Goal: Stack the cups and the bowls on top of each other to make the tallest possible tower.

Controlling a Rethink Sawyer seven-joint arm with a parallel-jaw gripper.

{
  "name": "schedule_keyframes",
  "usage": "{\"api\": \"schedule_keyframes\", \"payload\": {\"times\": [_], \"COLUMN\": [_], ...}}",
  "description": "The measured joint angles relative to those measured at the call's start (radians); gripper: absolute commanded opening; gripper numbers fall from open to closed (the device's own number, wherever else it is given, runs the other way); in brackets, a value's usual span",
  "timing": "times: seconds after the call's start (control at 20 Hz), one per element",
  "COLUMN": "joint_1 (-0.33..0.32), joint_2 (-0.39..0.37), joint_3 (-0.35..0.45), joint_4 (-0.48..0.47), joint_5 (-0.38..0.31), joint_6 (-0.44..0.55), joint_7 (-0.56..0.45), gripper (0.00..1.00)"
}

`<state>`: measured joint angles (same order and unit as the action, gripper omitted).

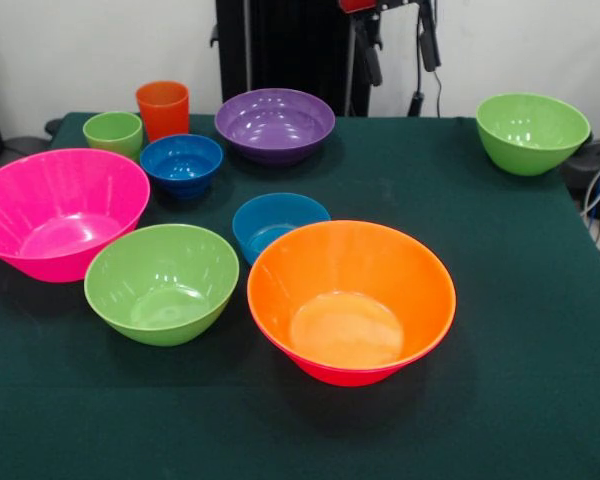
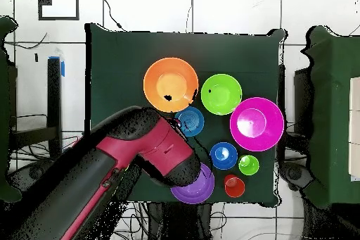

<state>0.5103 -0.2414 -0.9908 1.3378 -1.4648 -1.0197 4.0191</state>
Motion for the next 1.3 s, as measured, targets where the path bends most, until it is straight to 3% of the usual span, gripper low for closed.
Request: {"api": "schedule_keyframes", "payload": {"times": [0.8,1.3], "joint_1": [-0.043,-0.155], "joint_2": [0.000,0.001], "joint_3": [0.000,0.000], "joint_4": [0.053,0.046], "joint_5": [-0.045,-0.120], "joint_6": [0.000,0.000], "joint_7": [0.000,0.000], "gripper": [1.00,1.00]}}
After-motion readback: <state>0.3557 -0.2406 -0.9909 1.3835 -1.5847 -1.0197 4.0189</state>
